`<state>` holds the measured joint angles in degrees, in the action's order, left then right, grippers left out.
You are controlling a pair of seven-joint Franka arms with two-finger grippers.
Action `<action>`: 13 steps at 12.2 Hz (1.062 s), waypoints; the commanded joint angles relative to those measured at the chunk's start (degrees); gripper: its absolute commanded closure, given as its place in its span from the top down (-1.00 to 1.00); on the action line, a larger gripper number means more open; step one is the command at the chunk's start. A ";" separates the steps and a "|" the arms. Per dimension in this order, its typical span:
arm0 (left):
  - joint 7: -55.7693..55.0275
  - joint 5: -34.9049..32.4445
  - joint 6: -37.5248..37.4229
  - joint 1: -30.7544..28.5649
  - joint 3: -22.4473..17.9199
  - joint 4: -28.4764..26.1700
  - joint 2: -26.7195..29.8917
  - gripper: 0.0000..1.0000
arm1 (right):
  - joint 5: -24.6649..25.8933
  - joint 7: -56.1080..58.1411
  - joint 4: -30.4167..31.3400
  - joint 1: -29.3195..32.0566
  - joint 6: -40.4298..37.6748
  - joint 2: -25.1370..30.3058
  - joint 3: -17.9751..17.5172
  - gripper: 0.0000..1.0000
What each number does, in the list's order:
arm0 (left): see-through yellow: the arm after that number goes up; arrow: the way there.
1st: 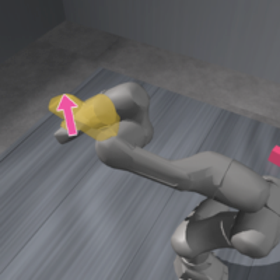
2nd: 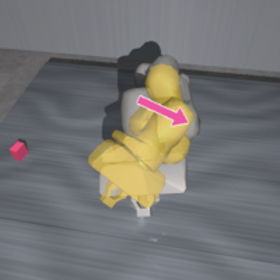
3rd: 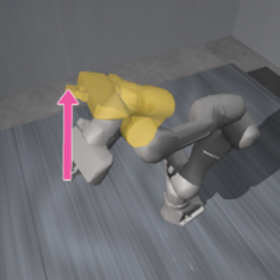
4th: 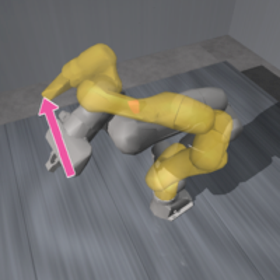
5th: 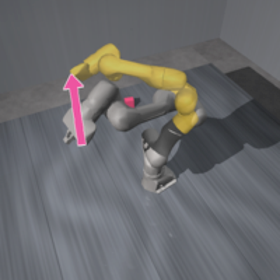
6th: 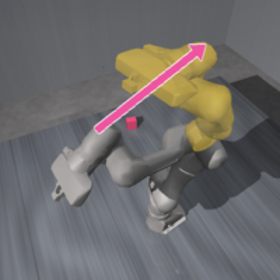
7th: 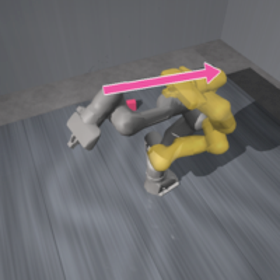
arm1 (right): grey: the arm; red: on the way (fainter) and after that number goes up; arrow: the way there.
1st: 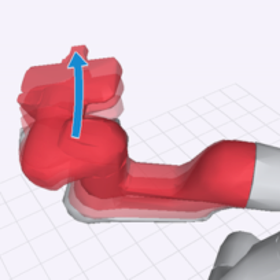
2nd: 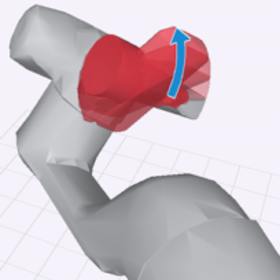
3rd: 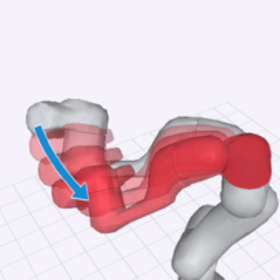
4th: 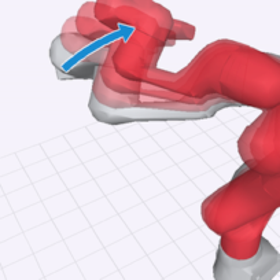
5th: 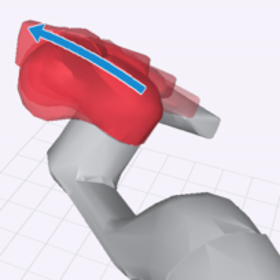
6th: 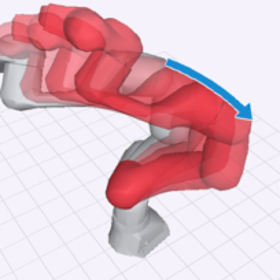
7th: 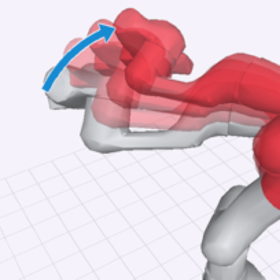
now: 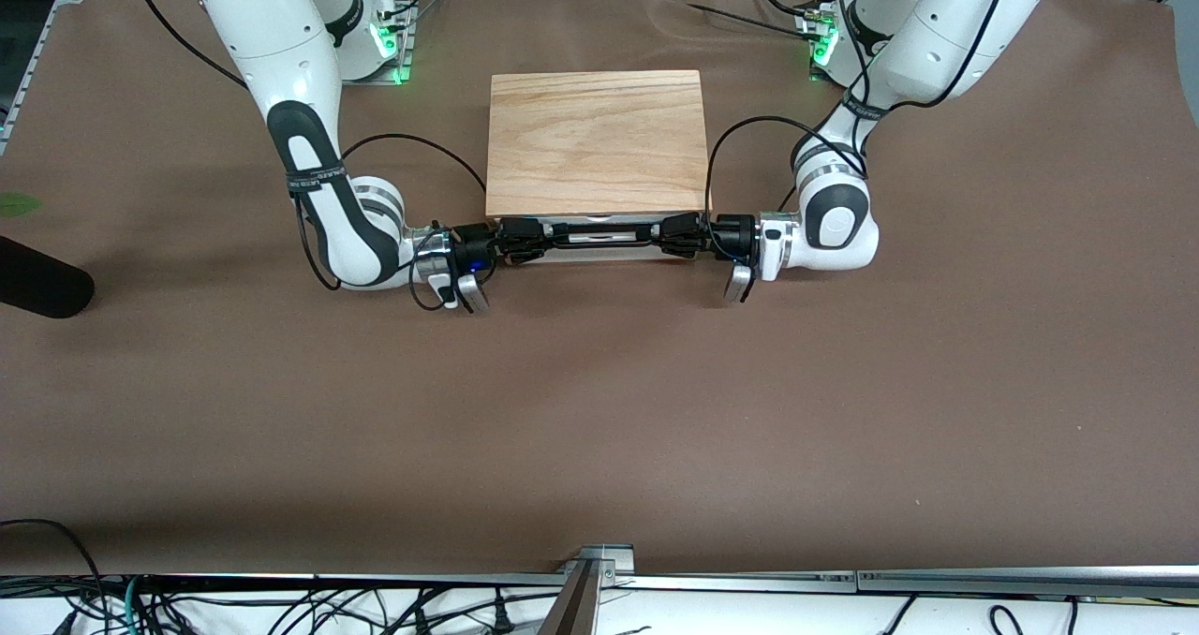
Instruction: Pull top drawer with both arms simultaneously
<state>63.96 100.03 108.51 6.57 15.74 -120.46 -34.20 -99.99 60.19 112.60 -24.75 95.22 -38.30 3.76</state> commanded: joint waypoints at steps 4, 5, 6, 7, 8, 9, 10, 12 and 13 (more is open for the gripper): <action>-1.20 -2.12 0.91 0.90 0.43 -1.62 0.28 -1.00 | 0.41 0.72 0.87 0.32 0.84 1.12 0.02 -0.26; -1.38 -2.12 0.83 0.90 0.34 -1.62 0.28 -1.00 | 0.32 0.72 0.78 0.58 0.84 1.12 0.02 -0.26; -1.55 -2.12 0.91 0.90 0.26 -1.62 0.28 -1.00 | 0.23 0.63 0.69 0.67 0.84 1.03 0.02 -0.26; -1.55 -2.12 0.91 0.90 0.17 -1.53 0.28 -1.00 | 0.23 0.63 0.34 0.76 0.84 1.03 0.10 -0.25; -1.64 -2.12 0.91 0.90 0.17 -1.53 0.28 -1.00 | 0.32 0.63 0.25 0.76 0.93 0.94 0.10 -0.24; -1.90 -2.12 0.91 0.90 0.17 -1.53 0.28 -1.00 | 0.23 0.63 0.16 0.67 0.93 1.03 0.10 -0.24; -1.91 -2.12 0.91 0.90 0.08 -1.53 0.28 -1.00 | 0.32 0.63 0.16 0.50 0.93 1.12 0.10 -0.24; -1.91 -2.12 0.91 0.90 0.08 -1.53 0.28 -1.00 | 0.32 0.63 0.16 0.23 1.28 1.12 0.10 -0.26; -1.99 -2.12 0.83 0.90 0.08 -1.53 0.28 -1.00 | 0.32 0.63 0.16 0.06 1.72 1.12 0.10 -0.26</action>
<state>63.46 100.03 108.56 6.58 15.74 -120.46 -34.20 -99.99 60.21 112.31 -24.37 95.80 -38.27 4.07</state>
